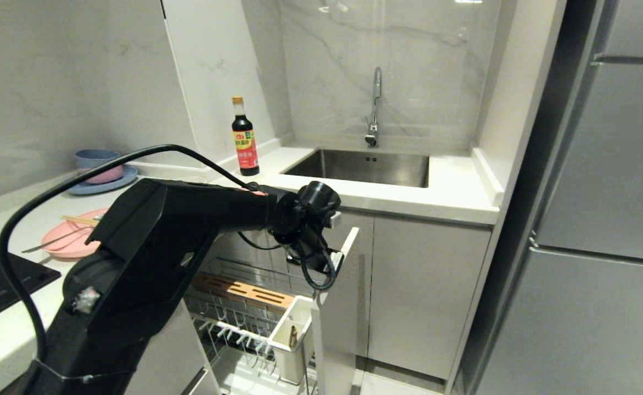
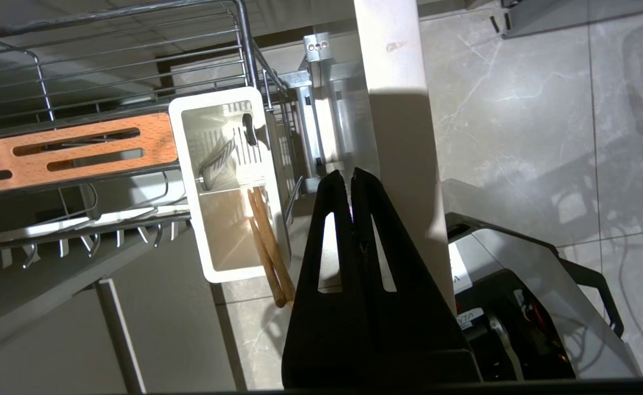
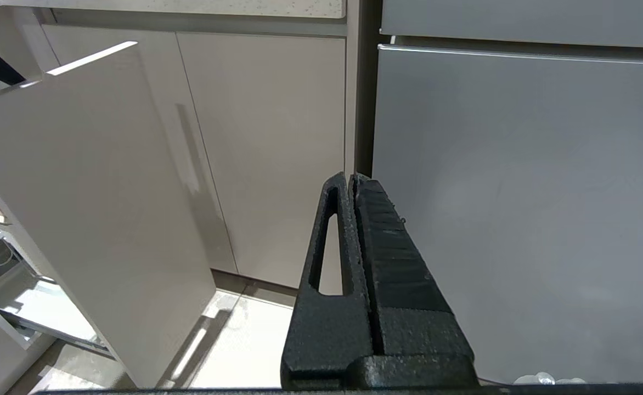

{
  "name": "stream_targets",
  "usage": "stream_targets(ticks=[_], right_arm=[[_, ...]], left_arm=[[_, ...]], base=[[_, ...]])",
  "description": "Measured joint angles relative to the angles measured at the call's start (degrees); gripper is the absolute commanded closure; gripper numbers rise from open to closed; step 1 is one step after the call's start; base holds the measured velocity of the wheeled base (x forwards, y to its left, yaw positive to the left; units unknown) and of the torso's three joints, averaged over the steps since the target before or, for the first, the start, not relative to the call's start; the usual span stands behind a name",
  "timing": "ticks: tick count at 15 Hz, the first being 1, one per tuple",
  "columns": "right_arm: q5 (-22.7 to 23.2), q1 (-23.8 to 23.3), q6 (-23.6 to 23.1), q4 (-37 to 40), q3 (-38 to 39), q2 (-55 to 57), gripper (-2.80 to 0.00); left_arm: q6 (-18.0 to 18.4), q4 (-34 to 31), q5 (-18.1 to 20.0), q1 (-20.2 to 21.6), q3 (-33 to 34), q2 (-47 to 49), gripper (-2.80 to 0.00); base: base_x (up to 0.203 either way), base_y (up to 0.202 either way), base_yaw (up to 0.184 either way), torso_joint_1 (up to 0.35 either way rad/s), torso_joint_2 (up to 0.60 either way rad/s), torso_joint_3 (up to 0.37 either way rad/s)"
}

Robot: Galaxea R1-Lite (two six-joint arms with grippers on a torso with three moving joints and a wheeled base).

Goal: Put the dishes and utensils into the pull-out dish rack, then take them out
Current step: Open the cupboard

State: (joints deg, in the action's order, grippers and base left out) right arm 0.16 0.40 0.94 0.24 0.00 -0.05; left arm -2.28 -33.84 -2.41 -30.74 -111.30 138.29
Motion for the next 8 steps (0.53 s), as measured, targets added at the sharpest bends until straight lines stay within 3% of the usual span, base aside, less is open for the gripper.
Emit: stream_targets(ticks=[8], right_arm=[[0.00,0.00,0.02,0.02,0.00,0.00,0.00]], left_arm=[[-0.15,0.17,-0.09,-2.54,-0.02,-0.52,0.00]], base=[[0.000,0.000,0.000,0.000,0.00,0.000]])
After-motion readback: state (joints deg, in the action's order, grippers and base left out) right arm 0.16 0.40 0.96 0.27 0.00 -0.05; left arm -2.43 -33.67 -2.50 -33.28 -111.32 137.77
